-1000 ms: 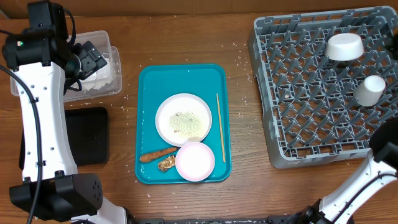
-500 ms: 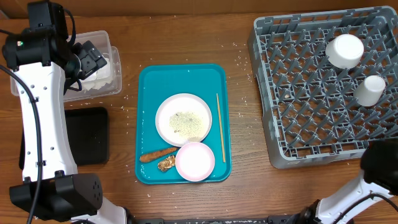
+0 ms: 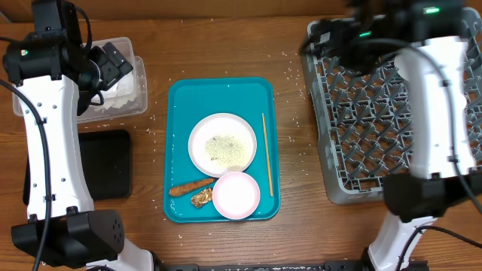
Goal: Sort waste into correct bins and load items into the dishwasher
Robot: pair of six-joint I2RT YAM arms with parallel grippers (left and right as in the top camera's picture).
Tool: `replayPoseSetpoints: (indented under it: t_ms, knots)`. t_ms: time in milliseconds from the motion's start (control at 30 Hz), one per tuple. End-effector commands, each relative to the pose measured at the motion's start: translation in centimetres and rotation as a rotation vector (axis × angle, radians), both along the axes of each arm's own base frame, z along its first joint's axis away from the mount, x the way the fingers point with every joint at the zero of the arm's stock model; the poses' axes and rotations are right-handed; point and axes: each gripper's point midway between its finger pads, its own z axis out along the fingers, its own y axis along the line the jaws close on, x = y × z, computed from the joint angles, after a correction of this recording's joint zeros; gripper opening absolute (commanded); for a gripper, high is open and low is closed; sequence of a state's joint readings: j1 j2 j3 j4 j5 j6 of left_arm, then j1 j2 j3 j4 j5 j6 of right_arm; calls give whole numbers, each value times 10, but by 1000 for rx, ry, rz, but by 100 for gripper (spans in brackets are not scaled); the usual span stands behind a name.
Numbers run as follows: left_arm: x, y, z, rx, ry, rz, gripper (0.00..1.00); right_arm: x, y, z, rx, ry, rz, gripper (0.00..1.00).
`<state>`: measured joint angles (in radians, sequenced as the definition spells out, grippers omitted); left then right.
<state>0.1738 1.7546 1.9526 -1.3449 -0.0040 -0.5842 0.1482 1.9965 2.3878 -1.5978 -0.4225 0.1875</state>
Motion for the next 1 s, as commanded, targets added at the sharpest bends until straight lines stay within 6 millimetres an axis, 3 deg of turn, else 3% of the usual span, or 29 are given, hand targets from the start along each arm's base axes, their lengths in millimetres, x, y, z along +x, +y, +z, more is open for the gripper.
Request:
replayPoseSetpoints:
  t_ms: [0, 200, 300, 333, 400, 467, 600, 733, 967]
  knots:
    - [-1, -6, -4, -61, 9, 37, 100, -10, 39, -26, -164, -8, 128, 100]
    - [-24, -14, -13, -91, 111, 26, 100, -31, 99, -58, -237, 33, 269, 100]
    - [-36, -16, -16, -99, 160, 28, 87, -41, 119, -69, -249, 53, 321, 100]
    - [-39, -16, -17, -101, 174, 28, 88, -45, 125, -71, -251, 56, 336, 100]
    - [-49, -18, -19, -111, 216, 28, 100, -50, 133, -75, -256, 64, 359, 100]
    - [-62, -25, -21, -142, 267, 12, 100, -55, 136, -76, -260, 73, 369, 100]
    - [-63, -52, -18, -248, 258, -151, 100, -53, 127, -76, -266, 90, 341, 100]
    - [-59, -84, -12, -303, 211, -362, 100, -40, 94, -76, -275, 147, 206, 100]
    - [-50, -124, -12, -246, 183, -499, 100, -22, 42, -76, -213, 221, 76, 100]
